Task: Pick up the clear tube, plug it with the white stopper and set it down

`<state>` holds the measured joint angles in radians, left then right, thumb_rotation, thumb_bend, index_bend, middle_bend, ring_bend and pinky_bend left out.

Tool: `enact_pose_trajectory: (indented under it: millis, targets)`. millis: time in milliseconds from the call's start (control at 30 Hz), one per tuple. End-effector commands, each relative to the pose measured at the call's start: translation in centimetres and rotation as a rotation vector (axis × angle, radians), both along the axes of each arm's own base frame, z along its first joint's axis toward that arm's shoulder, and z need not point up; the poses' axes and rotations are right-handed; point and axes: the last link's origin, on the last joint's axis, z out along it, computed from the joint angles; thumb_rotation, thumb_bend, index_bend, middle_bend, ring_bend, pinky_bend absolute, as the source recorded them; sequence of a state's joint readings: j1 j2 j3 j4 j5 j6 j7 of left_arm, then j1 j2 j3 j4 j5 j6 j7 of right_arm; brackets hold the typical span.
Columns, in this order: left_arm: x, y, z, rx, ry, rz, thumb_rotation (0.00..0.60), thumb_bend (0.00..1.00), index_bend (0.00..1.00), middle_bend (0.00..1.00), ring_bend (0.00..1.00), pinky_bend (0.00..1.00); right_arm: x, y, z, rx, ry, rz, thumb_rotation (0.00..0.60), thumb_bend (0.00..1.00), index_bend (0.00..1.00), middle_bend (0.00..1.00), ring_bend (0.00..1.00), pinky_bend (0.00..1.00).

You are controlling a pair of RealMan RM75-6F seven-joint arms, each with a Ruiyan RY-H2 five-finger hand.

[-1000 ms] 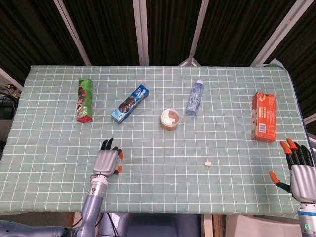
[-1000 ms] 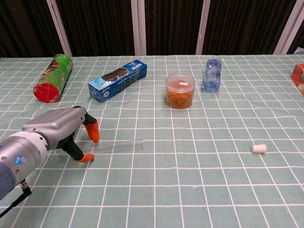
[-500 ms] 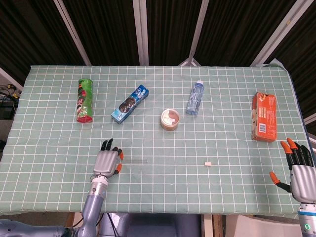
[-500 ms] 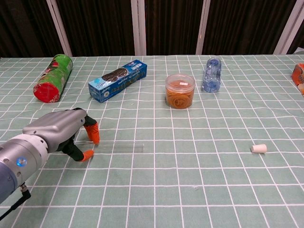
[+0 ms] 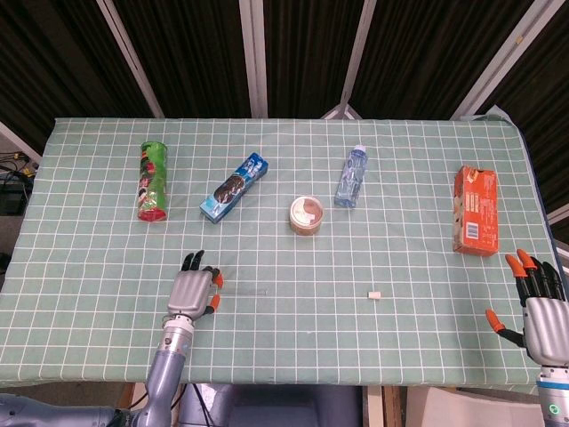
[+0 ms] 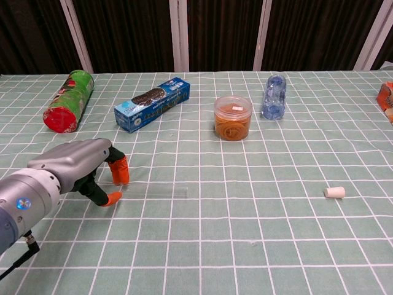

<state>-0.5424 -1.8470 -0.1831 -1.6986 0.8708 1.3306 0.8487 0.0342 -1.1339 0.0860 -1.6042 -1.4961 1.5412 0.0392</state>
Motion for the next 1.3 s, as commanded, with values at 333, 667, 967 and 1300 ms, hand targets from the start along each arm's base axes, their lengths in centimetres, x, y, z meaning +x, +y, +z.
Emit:
enact_pose_trajectory:
  millis: [333,667,967,1300]
  targets:
    - [0.0,1.1,1.7,0.058,-0.089,-0.015,0.6,0.66,0.53,0.47,0.09,0.0,0.0,0.0,-0.1,0.001,0.003,0.002,0.6,0.3,0.0,0.0,0.0,0.0]
    - [-0.9,1.3,2.7,0.076,-0.124,-0.072,0.6,0.67,0.53,0.47,0.09,0.0,0.0,0.0,-0.2,0.005,0.01,0.005,0.6,0.3,0.0,0.0,0.0,0.0]
    - [-1.9,2.5,4.7,0.098,-0.159,-0.21,0.6,0.67,0.53,0.47,0.09,0.0,1.0,-0.7,-1.0,0.033,0.024,0.035,0.6,0.3,0.0,0.0,0.0,0.0]
    - [-1.8,4.3,7.6,0.137,-0.267,-0.26,0.6,0.67,0.53,0.47,0.09,0.0,3.1,-3.5,-4.0,0.122,0.027,0.066,0.6,0.3,0.19,0.1,0.02,0.0]
